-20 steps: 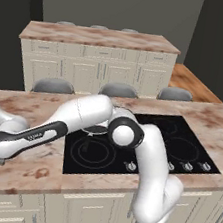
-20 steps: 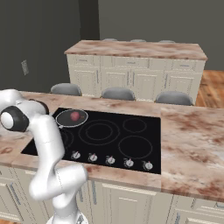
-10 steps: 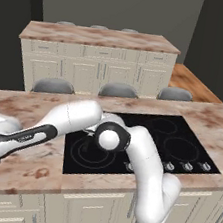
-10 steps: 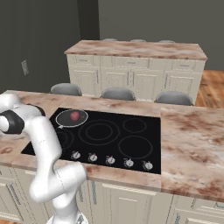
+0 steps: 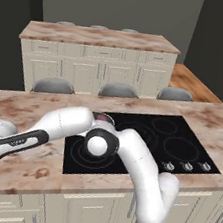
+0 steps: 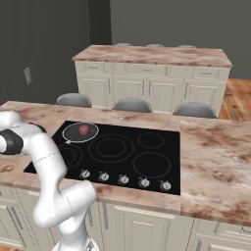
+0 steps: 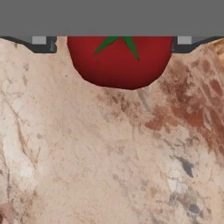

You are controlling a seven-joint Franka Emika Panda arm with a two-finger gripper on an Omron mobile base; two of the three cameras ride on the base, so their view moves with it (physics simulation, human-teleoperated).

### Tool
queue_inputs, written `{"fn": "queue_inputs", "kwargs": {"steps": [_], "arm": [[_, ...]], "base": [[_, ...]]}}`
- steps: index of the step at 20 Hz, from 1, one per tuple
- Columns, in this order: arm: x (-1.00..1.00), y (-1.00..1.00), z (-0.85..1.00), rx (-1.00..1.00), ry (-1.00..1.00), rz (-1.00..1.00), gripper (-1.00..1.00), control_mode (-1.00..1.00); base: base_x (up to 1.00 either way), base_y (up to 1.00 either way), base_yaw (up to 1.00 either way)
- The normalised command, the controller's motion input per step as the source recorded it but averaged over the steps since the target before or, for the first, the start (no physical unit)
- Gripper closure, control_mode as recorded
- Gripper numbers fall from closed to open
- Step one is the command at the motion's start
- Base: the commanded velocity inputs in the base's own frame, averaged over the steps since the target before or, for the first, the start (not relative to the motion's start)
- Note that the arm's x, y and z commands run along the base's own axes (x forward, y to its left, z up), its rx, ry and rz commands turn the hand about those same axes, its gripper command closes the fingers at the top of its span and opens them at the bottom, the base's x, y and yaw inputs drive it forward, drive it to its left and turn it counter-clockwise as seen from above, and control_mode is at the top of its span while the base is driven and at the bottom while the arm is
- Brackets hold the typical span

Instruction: Place the pan on the rear left burner on the stove. Then place the tomato and the onion in the pan and turn on the rear left burner.

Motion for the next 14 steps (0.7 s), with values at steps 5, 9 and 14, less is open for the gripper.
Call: {"fn": "queue_inputs", "kwargs": {"steps": [5, 9, 14], "arm": [[0.04, 0.18, -0.08, 0.0, 0.02, 0.0, 1.0, -1.0], [-0.03, 0.01, 0.0, 0.0, 0.06, -0.03, 1.0, -1.0], [-0.26, -0.19, 0.39, 0.0, 0.01, -0.1, 1.0, -1.0]], "base": [[0.0, 0.0, 0.0], [0.0, 0.0, 0.0], [0.0, 0.0, 0.0]]}}
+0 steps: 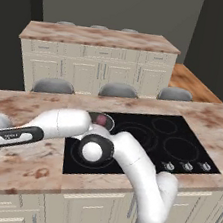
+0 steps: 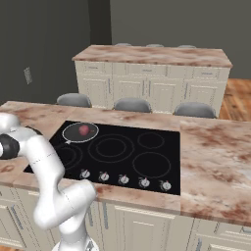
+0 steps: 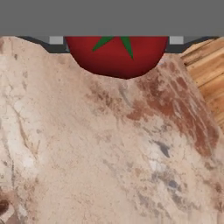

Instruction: Place the pan on the rear left burner on the stove. Then place the tomato and the onion in the pan and turn on the rear left burner.

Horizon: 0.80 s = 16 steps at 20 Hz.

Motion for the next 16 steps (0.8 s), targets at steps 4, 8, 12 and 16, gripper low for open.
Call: {"fn": "queue_inputs", "kwargs": {"steps": [4, 8, 12, 16], "arm": [[-0.07, -0.48, 0.67, 0.0, -0.02, -0.11, 1.0, -1.0], [0.0, -0.66, 0.53, 0.0, -0.02, -0.13, 1.0, -1.0], [0.24, -0.82, 0.41, 0.0, -0.02, -0.15, 1.0, -1.0], [0.4, -0.87, 0.34, 0.0, -0.11, -0.15, 1.0, -1.0]], "base": [[0.0, 0.0, 0.0], [0.0, 0.0, 0.0], [0.0, 0.0, 0.0], [0.0, 0.0, 0.0]]}}
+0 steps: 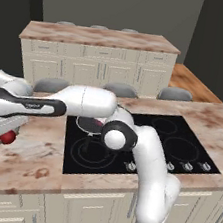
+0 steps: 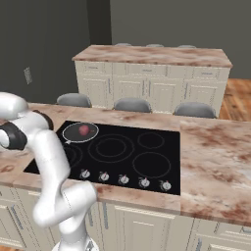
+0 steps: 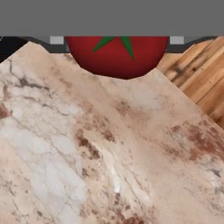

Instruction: Place the pan on the rear left burner on the stove. Then place the tomato and the onion in the pan and turn on the rear left burner.

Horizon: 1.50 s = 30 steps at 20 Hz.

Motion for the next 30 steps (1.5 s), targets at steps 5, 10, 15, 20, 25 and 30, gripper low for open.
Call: {"fn": "queue_inputs", "kwargs": {"steps": [5, 10, 15, 20, 25, 30], "arm": [[0.43, -0.89, 0.26, 0.02, -0.14, -0.13, 1.0, -1.0], [0.33, -0.89, 0.15, 0.03, -0.12, -0.12, 1.0, -1.0], [0.41, -0.96, 0.06, 0.07, -0.07, -0.12, 1.0, -1.0], [0.66, -0.88, 0.03, 0.07, 0.0, -0.15, 1.0, -1.0], [0.6, -0.58, 0.0, 0.01, 0.0, -0.17, 1.0, -1.0], [0.45, -0.46, -0.01, 0.0, 0.0, -0.15, 1.0, -1.0]], "base": [[0.0, 0.0, 0.0], [0.0, 0.0, 0.0], [0.0, 0.0, 0.0], [0.0, 0.0, 0.0], [0.0, 0.0, 0.0], [0.0, 0.0, 0.0]]}}
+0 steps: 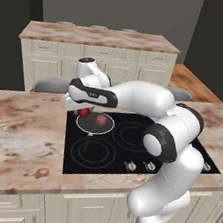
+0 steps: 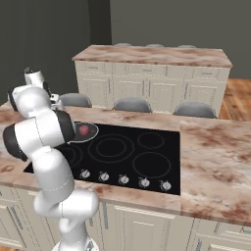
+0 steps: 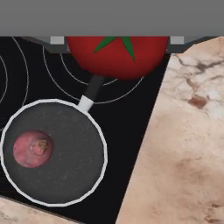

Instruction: Place the pan on the rear left burner on the stove. Then place the tomato and the onion in the pan and turn on the rear left burner.

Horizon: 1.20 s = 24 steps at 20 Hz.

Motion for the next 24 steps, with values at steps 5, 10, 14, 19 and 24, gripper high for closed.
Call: {"fn": "queue_inputs", "kwargs": {"steps": [5, 10, 14, 19, 24], "arm": [[0.35, -0.27, -0.13, 0.0, 0.0, -0.14, 1.0, -1.0], [0.21, -0.18, -0.32, 0.0, 0.0, -0.12, 1.0, -1.0], [0.24, -0.18, -0.35, 0.0, 0.0, -0.11, 1.0, -1.0], [0.25, -0.12, -0.29, 0.0, 0.0, -0.11, 1.0, -1.0], [0.16, -0.03, -0.35, -0.01, 0.0, -0.1, 1.0, -1.0]], "base": [[0.0, 0.0, 0.0], [0.0, 0.0, 0.0], [0.0, 0.0, 0.0], [0.0, 0.0, 0.0], [0.0, 0.0, 0.0]]}}
